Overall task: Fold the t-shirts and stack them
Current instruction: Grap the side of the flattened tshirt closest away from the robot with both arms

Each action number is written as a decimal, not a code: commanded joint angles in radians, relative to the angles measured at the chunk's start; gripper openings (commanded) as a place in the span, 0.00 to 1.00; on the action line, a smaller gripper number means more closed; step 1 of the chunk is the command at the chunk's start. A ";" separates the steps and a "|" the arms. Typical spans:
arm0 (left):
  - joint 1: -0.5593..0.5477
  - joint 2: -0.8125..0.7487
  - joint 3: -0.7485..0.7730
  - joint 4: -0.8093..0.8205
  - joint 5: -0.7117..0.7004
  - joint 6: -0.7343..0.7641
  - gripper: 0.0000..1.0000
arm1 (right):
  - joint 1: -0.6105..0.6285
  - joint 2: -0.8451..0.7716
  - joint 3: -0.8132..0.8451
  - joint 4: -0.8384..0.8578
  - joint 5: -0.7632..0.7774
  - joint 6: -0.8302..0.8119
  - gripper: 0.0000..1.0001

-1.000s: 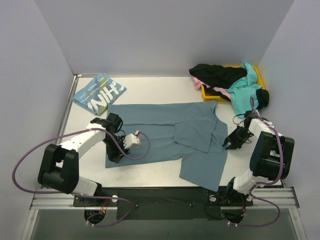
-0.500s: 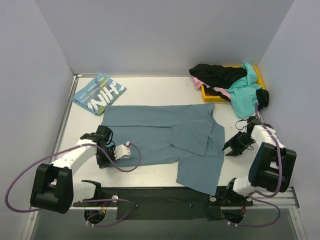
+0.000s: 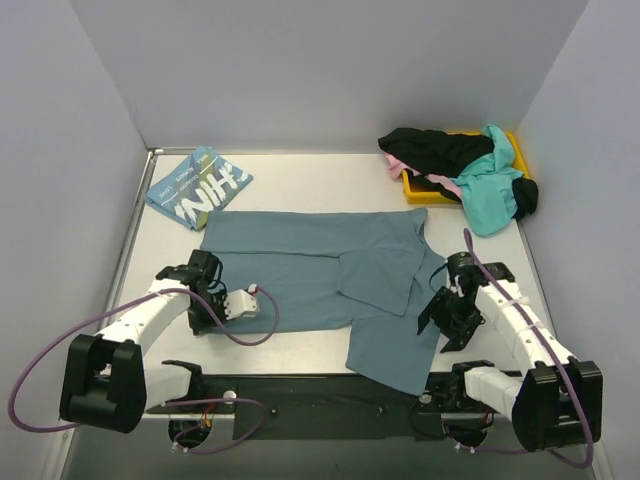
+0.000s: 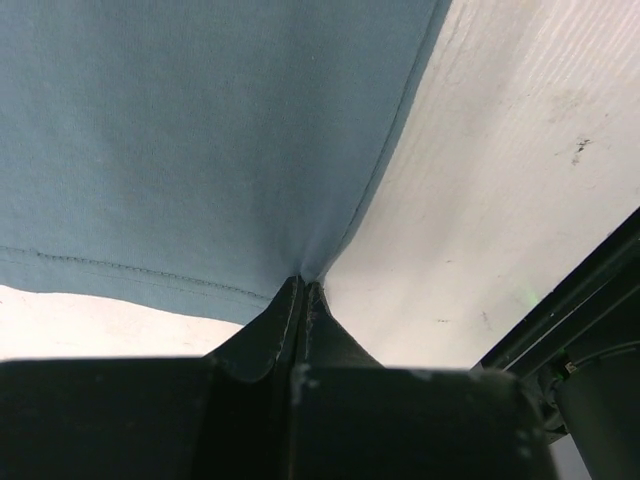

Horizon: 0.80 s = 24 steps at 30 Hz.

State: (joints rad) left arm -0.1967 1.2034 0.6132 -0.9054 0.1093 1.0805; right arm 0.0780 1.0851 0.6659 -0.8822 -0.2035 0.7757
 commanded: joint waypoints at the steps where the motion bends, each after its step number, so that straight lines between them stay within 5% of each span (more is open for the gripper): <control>1: -0.015 -0.024 0.048 -0.033 0.012 -0.024 0.00 | 0.143 -0.019 -0.045 -0.165 0.087 0.178 0.58; 11: -0.030 -0.022 0.043 0.003 0.010 -0.082 0.00 | 0.250 0.137 -0.203 0.072 0.078 0.254 0.61; 18: -0.032 -0.011 0.066 0.016 -0.029 -0.114 0.00 | 0.255 0.183 -0.161 0.115 0.043 0.186 0.56; 24: -0.027 -0.018 0.086 0.011 -0.059 -0.129 0.00 | 0.256 0.231 -0.189 0.242 -0.053 0.171 0.08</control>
State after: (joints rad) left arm -0.2218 1.1942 0.6548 -0.9058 0.0761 0.9733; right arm 0.3275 1.2839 0.4946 -0.7383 -0.2428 0.9539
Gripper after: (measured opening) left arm 0.019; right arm 0.202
